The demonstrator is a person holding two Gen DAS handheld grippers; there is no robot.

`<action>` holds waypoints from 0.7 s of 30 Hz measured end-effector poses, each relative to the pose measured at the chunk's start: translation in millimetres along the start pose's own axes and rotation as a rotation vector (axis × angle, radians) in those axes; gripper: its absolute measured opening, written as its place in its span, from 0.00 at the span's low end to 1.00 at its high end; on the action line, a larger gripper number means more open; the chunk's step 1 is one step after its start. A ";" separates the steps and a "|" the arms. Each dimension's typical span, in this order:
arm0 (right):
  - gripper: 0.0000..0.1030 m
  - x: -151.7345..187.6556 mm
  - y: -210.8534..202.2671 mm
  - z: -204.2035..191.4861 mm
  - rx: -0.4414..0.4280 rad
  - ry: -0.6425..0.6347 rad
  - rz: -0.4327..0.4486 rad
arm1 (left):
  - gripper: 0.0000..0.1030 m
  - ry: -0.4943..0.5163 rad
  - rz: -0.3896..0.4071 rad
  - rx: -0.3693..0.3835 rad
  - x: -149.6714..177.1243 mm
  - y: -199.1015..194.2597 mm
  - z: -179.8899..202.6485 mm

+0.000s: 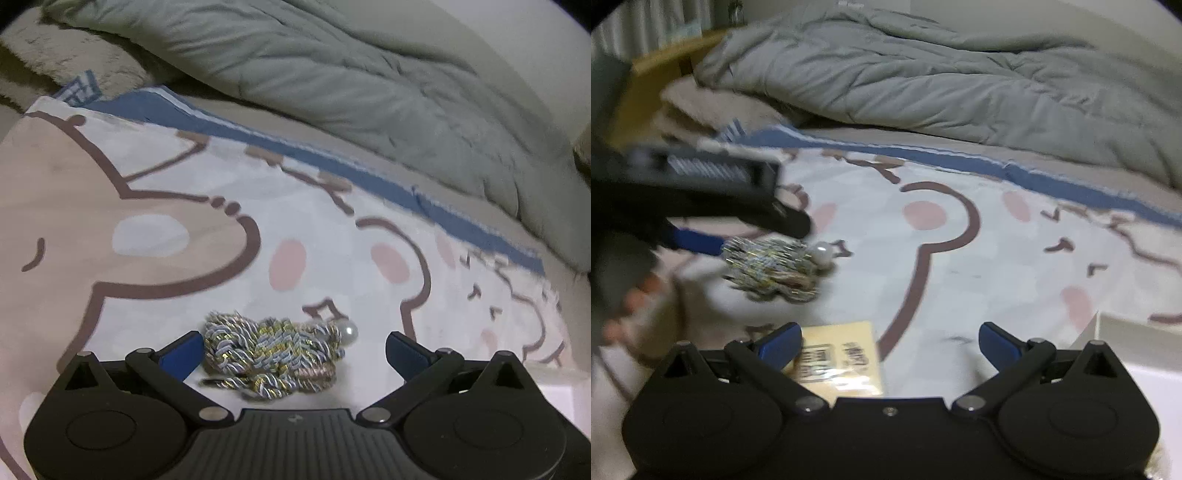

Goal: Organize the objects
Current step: 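Grasp the twisted cord bundle with the left tool while the right tool grasps the yellow tissue packet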

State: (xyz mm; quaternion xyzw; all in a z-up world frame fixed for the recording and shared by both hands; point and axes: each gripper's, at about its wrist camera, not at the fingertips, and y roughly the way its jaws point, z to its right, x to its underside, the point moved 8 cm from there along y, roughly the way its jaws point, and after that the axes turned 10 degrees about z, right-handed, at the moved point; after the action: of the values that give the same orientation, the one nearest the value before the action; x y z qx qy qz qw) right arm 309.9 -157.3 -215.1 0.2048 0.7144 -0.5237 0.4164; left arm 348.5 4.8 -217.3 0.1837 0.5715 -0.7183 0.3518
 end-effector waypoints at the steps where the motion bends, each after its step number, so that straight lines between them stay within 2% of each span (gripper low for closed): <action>1: 1.00 0.3 -3.2 -0.9 -0.036 0.028 0.008 | 1.00 0.017 -0.004 -0.013 1.9 1.7 0.8; 4: 1.00 2.2 -7.3 -8.4 -0.105 0.042 0.013 | 1.00 0.029 -0.010 -0.036 6.9 6.8 -0.3; 12: 1.00 16.5 -0.2 -28.3 -0.150 -0.013 -0.018 | 1.00 0.072 -0.035 -0.087 17.5 21.8 -4.0; 15: 1.00 18.8 4.6 -33.4 -0.139 -0.062 -0.022 | 0.99 0.092 -0.032 -0.087 18.4 24.0 -3.3; 17: 0.98 21.1 8.2 -35.0 -0.120 -0.086 -0.036 | 0.94 0.099 -0.031 -0.094 18.7 25.4 -4.0; 19: 0.82 23.9 10.5 -36.6 -0.118 -0.089 -0.048 | 0.90 0.102 -0.022 -0.106 17.6 26.0 -5.9; 21: 0.74 25.9 11.1 -37.0 -0.124 -0.085 -0.060 | 0.86 0.091 -0.011 -0.106 15.8 25.7 -8.4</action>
State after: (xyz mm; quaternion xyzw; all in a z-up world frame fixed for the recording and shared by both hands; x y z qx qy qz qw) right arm 289.2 -122.9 -238.6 0.1347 0.7331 -0.4989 0.4423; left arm 354.8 5.6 -247.9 0.1941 0.6252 -0.6797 0.3309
